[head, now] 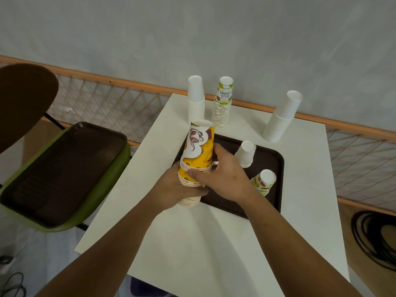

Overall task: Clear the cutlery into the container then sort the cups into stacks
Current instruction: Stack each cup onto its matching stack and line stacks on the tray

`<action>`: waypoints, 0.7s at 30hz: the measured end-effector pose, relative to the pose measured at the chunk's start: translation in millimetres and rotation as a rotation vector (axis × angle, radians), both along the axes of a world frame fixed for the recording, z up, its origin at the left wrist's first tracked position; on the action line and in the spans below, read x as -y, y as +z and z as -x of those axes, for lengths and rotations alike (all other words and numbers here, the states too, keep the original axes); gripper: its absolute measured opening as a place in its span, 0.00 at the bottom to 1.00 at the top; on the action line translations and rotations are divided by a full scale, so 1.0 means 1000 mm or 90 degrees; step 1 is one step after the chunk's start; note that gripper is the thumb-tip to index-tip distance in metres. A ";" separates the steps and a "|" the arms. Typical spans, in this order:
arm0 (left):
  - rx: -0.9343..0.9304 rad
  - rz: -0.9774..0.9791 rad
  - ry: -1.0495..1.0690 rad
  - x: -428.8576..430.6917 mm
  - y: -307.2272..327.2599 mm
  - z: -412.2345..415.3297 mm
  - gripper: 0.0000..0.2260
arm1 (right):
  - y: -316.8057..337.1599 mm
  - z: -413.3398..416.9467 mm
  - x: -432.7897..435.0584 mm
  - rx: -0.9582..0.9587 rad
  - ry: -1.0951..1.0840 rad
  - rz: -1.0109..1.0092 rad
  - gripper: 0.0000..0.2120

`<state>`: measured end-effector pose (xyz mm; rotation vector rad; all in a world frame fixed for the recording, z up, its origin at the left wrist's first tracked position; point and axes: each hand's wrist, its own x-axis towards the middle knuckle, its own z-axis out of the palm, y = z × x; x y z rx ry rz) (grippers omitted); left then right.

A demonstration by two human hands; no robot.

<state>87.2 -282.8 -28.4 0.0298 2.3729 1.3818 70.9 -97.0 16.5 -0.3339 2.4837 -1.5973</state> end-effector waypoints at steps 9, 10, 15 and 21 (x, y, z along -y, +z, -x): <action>0.044 -0.044 0.077 -0.001 0.002 -0.003 0.41 | 0.024 0.013 -0.010 -0.016 -0.083 0.131 0.29; 0.047 -0.044 0.080 -0.001 0.003 -0.002 0.42 | 0.026 0.015 -0.013 -0.034 -0.110 0.149 0.28; 0.047 -0.052 0.119 0.003 0.003 -0.002 0.40 | 0.005 0.029 -0.034 -0.125 -0.236 0.078 0.28; 0.039 -0.095 0.154 0.002 -0.007 0.001 0.33 | -0.081 0.035 -0.035 -0.071 -0.215 -0.046 0.25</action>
